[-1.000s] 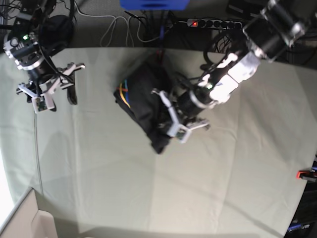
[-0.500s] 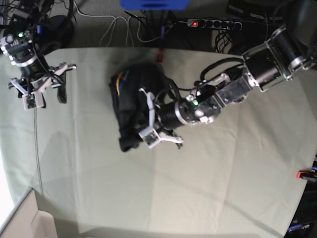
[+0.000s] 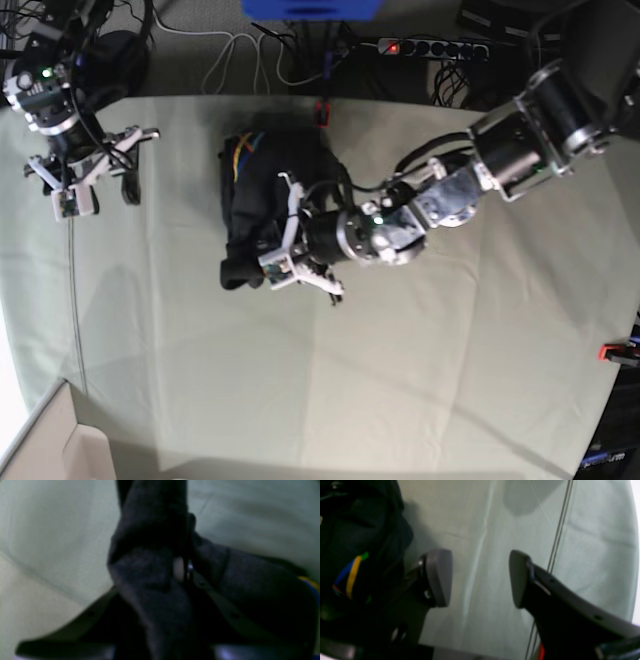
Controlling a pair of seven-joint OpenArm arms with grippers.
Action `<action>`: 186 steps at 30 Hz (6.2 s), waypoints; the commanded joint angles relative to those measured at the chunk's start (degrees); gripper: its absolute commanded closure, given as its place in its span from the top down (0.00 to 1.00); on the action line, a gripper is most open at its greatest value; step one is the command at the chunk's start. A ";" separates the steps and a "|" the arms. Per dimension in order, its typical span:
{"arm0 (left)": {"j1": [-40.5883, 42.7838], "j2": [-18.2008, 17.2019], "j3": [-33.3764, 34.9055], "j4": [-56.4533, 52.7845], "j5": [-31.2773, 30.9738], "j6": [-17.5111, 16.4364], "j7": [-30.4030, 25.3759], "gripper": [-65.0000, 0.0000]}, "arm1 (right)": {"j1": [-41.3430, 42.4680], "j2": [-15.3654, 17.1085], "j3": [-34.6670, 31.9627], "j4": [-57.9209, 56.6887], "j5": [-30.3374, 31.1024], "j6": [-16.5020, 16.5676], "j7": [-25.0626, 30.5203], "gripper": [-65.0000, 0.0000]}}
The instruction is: Layout the t-shirt on the table in an organized manner, then fold the t-shirt properly
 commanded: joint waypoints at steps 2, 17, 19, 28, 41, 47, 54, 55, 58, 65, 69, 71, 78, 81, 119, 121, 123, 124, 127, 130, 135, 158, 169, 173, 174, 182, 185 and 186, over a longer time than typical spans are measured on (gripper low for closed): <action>-1.23 1.87 -0.37 -0.27 2.61 -0.31 -1.48 0.01 | 0.36 0.37 0.07 0.38 1.01 0.25 1.35 0.56; 0.53 4.07 -13.55 2.72 15.00 -0.31 2.57 0.50 | 1.24 0.37 -0.02 0.29 1.19 0.25 1.35 0.56; 1.23 4.07 -17.69 5.18 14.74 -0.31 2.57 0.50 | 1.24 0.37 -0.02 0.29 1.19 0.25 1.35 0.56; 6.69 4.25 -30.70 14.85 14.74 0.04 3.09 0.50 | 1.59 0.37 -0.02 0.38 1.28 0.25 1.35 0.56; 35.70 4.42 -81.42 27.86 14.65 -0.31 3.18 0.50 | 1.77 0.28 -18.13 -1.82 1.28 0.25 1.35 0.00; 42.90 4.42 -91.09 28.21 14.65 -0.31 3.18 0.50 | 3.79 0.28 -23.58 -9.20 1.28 0.25 1.88 0.00; 46.51 4.51 -93.73 28.21 14.65 -0.31 3.01 0.50 | 4.67 0.46 -23.67 -16.94 1.01 0.25 2.05 0.00; 46.51 4.60 -93.55 28.21 14.65 -0.31 3.01 0.50 | 4.67 0.46 -23.67 -17.47 1.01 0.25 2.05 0.00; 46.51 5.83 -93.47 28.21 14.56 -0.31 3.09 0.50 | 4.67 0.46 -23.67 -17.64 1.19 0.25 2.05 0.00; 46.33 7.23 -93.29 28.30 14.65 -0.31 3.09 0.50 | 4.84 0.37 -23.41 -8.15 1.28 0.25 2.05 0.00; 47.04 7.32 -93.55 28.30 14.65 -0.31 3.09 0.50 | 9.06 0.28 -24.90 -7.80 1.19 0.25 1.35 0.00; 47.92 7.32 -93.38 28.30 14.65 -0.31 3.09 0.50 | 11.79 0.28 -26.57 -10.79 0.93 0.25 1.35 0.00; 50.20 7.32 -93.64 28.30 14.65 -0.31 3.09 0.50 | 20.40 0.28 -31.67 -23.09 0.93 0.25 1.88 0.00; 50.64 7.32 -93.73 28.30 14.65 -0.31 3.09 0.50 | 23.39 0.28 -32.11 -28.90 0.93 0.25 2.05 0.00; 54.33 8.91 -93.82 29.09 14.65 -0.31 2.83 0.50 | 31.13 -0.24 -27.63 -38.39 1.28 0.25 6.71 0.00; 54.42 8.91 -93.82 29.09 14.65 -0.31 2.83 0.50 | 31.22 -0.86 -27.63 -38.39 1.10 0.25 6.71 0.00; 55.04 8.91 -93.82 29.09 14.65 -0.31 2.83 0.50 | 31.30 -1.21 -27.80 -38.74 1.19 0.25 6.71 0.00; 55.56 8.91 -93.82 29.09 14.65 -0.31 2.65 0.50 | 31.39 -1.83 -28.42 -38.74 1.10 0.25 6.80 0.00; 55.92 8.91 -93.82 29.18 14.65 -0.31 2.65 0.50 | 32.45 -2.35 -30.00 -38.92 0.93 0.25 6.80 0.00; 56.71 8.91 -93.82 29.18 14.65 -0.31 2.65 0.50 | 33.94 -2.44 -30.88 -42.52 1.10 0.25 6.98 0.00; 59.08 8.91 -93.82 30.76 14.65 -0.31 2.65 0.50 | 36.40 -2.09 -30.53 -50.70 1.10 0.25 12.25 0.00; 63.92 9.96 -93.82 30.85 14.56 -0.40 2.57 0.50 | 33.33 -0.95 -19.36 -41.38 1.28 0.25 22.27 0.00; 69.01 12.86 -93.73 37.53 14.56 -0.40 3.09 0.02 | 11.17 -0.51 -8.11 -16.59 1.19 0.25 22.27 0.00; 70.77 14.00 -93.20 37.62 14.56 -0.40 2.74 0.00 | 3.26 -0.68 -3.19 -12.98 1.28 0.25 22.27 0.00; 70.86 14.44 -93.20 37.36 14.56 -0.40 2.74 0.00 | 1.59 -0.77 -2.40 -12.81 1.28 0.25 22.27 0.00; 70.42 14.88 -93.12 33.05 14.56 -0.40 2.65 0.00 | -11.42 -1.12 -0.37 -10.87 1.45 0.25 22.71 0.00; 70.33 14.09 -90.83 30.59 14.56 -0.49 2.65 0.00 | -15.90 -2.09 -0.29 -10.26 4.88 0.25 22.71 0.00; 70.33 13.65 -90.13 29.88 14.56 -0.49 2.57 0.00 | -17.40 -2.09 -0.29 -9.91 6.20 0.25 22.71 0.00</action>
